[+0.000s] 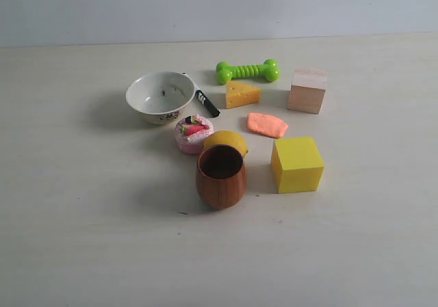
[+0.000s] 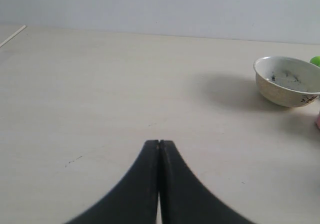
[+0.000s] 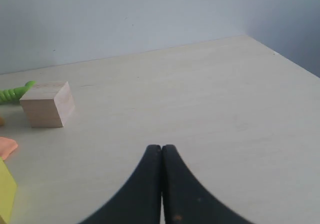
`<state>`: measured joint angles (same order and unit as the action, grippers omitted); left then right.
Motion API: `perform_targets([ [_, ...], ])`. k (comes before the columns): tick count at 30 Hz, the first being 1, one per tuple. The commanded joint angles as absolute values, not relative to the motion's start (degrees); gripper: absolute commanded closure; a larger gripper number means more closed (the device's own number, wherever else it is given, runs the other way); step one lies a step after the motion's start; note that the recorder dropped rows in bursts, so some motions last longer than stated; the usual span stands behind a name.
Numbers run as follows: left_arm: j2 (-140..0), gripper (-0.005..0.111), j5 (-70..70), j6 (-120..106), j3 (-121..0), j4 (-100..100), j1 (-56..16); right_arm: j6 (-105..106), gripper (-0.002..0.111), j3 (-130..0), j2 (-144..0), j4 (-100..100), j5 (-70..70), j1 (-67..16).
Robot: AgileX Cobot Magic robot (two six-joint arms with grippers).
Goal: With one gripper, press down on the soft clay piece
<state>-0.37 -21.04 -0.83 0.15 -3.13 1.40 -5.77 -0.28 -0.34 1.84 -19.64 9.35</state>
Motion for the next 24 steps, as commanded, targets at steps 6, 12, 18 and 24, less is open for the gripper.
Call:
perform_targets([
  [6, 0.00, 0.107, -20.32, -0.47, 0.00, -3.46, 1.20, -5.65, 0.108, 0.00, 0.00, 1.86, -5.45, 9.33],
  [12, 0.00, 0.107, -20.32, -0.47, 0.00, -3.46, 1.20, -5.65, 0.108, 0.00, 0.00, 1.86, 14.93, 9.33],
  [18, 0.00, 0.107, -20.32, -0.47, 0.00, -3.46, 1.20, -5.65, 0.108, 0.00, 0.00, 1.86, 18.22, 9.33],
  [24, 0.00, 0.107, -20.32, -0.47, 0.00, -3.46, 1.20, -6.94, 0.108, 0.00, 0.00, 1.86, 23.12, 9.33],
])
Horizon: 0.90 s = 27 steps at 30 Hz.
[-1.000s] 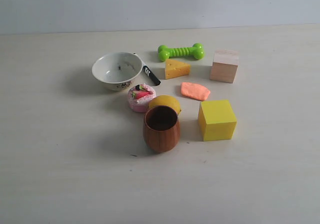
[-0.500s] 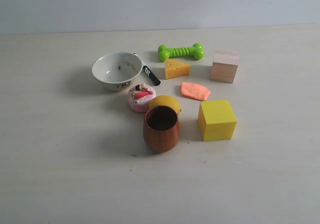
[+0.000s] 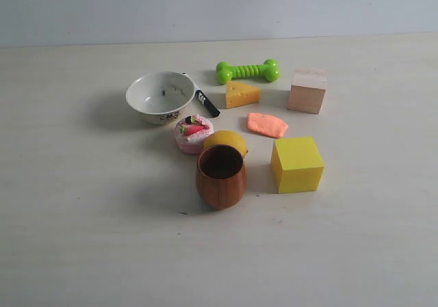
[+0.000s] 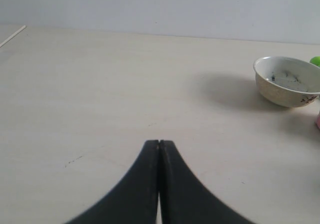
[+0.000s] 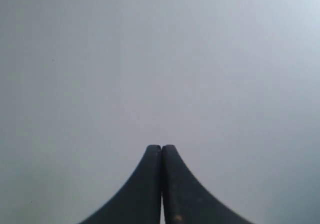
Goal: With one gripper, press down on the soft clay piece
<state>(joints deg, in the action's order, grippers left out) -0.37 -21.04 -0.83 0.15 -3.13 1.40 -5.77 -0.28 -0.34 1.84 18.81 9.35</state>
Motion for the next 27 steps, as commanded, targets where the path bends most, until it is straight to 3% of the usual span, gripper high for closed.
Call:
perform_targets([
  [1, 0.00, 0.107, -20.32, -0.47, 0.00, -3.46, 1.20, -8.59, 0.108, 0.00, 0.00, 1.86, 22.74, 9.33],
  [6, 0.00, 0.107, -20.32, -0.47, 0.00, -3.46, 1.20, -10.67, 0.108, -6.06, -0.18, 1.86, 10.37, 9.33],
  [11, 0.00, 0.107, -20.32, -0.47, 0.00, -3.46, 1.20, -19.63, 0.108, -13.07, -4.89, 1.86, 7.77, 9.33],
  [16, 0.00, 0.107, -20.32, -0.47, 0.00, -3.46, 1.20, -27.01, 0.108, -23.48, -12.40, 1.86, -6.44, 9.33],
  [21, 0.00, 0.107, -20.32, -0.47, 0.00, -3.46, 1.20, -19.58, 0.108, -32.58, -20.55, 0.00, -12.02, 9.33],
  [27, 0.00, 0.107, -20.32, -0.47, 0.00, -3.46, 1.20, 3.14, 0.108, -44.34, -33.53, -16.87, -23.24, 9.33],
])
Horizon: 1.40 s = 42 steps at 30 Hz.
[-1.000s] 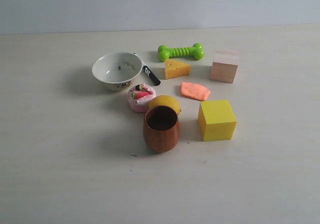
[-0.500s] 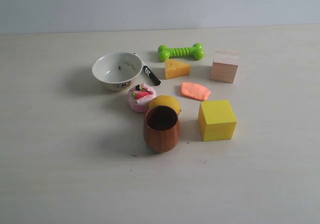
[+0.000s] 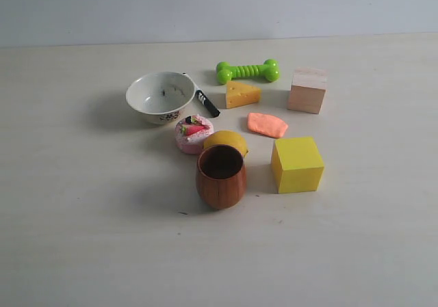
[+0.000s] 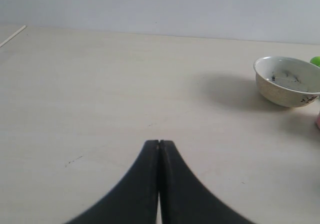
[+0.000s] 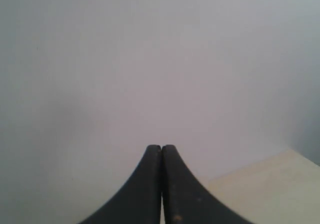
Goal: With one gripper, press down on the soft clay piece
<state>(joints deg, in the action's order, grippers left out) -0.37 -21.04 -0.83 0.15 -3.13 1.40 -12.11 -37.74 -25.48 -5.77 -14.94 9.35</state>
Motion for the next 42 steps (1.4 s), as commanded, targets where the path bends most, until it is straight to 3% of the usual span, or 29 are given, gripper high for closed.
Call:
perform_targets([
  [1, 0.00, 0.107, -20.32, -0.47, 0.00, -3.46, 1.20, 8.60, 0.108, -46.48, -36.27, -20.20, -26.42, 9.33],
  [5, 0.00, 0.107, -20.32, -0.47, 0.00, -3.46, 1.20, 19.72, 0.108, -54.58, -46.96, -31.47, -38.37, 9.33],
  [14, 0.00, 0.107, -20.32, -0.47, 0.00, -3.46, 1.20, 14.83, 0.108, -69.30, -66.35, -34.66, -53.47, 8.82],
  [26, 0.00, 0.107, -20.32, -0.47, 0.00, -3.46, 1.20, -7.06, 0.108, -82.55, -81.25, -12.22, -61.84, -9.22],
  [42, 0.00, 0.107, -20.32, -0.47, 0.00, -3.46, 1.20, -20.34, 0.108, -97.65, -103.37, -9.34, -69.96, -20.04],
])
